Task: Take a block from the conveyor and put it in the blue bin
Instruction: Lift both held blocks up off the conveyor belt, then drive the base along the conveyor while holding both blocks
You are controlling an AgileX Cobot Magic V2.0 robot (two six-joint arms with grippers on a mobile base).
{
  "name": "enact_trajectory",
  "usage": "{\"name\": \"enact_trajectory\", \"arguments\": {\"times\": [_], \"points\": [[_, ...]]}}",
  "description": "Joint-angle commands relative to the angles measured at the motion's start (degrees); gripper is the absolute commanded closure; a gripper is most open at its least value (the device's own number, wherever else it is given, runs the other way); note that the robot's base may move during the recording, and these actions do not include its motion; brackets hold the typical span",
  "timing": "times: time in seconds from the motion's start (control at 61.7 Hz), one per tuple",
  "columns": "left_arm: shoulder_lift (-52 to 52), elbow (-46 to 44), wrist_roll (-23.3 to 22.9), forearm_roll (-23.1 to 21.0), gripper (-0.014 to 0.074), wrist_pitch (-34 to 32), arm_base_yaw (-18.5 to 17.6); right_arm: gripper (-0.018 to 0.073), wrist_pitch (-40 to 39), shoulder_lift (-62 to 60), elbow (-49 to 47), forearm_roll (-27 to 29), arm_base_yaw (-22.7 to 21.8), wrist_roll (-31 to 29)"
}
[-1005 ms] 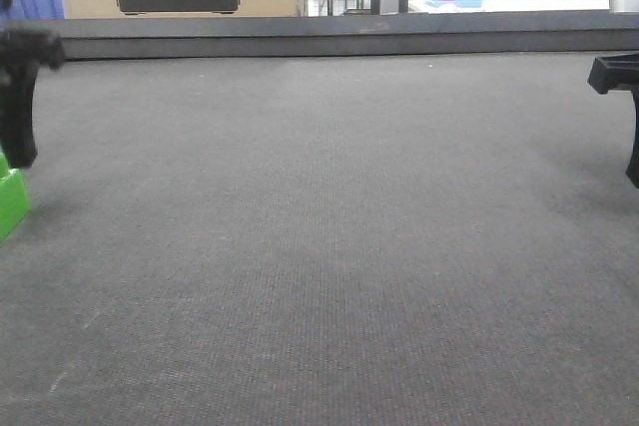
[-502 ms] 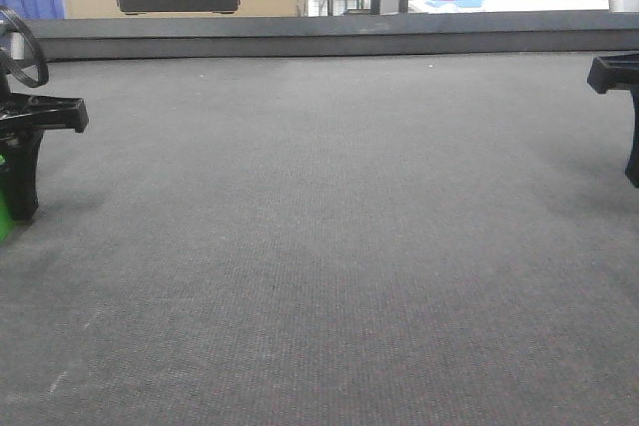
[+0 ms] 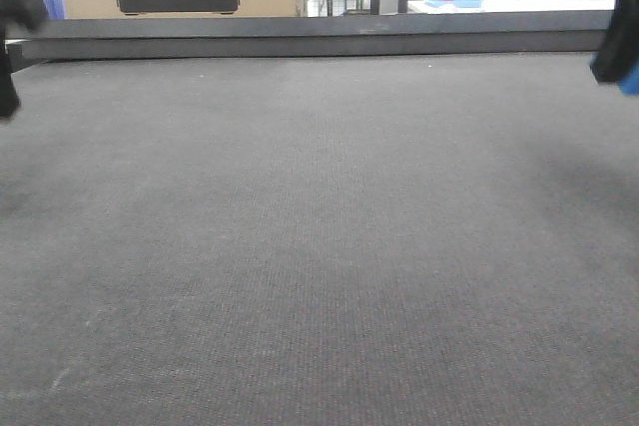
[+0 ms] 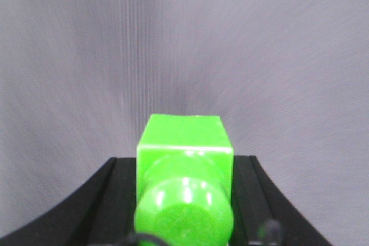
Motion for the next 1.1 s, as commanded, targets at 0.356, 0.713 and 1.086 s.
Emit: {"name": "enact_trajectory", "arguments": {"times": [0.356,0.713,1.086], "points": [[-27.6,24.2,0.6,-2.5,0.0707,-30.3,-0.2,0.0721,-30.2,-24.3,27.4,0.6,0.6,-0.6],[-49.6,27.3,0.6,1.6,0.0707,-29.9,-0.2,0.0721,-28.5,-42.0,31.5,0.6,0.6,-0.6],[-62.6,27.3,0.6,1.8,0.0707,-28.3,-0.2,0.0721,-32.0,-58.4,31.5,0.6,0.6,-0.6]]}}
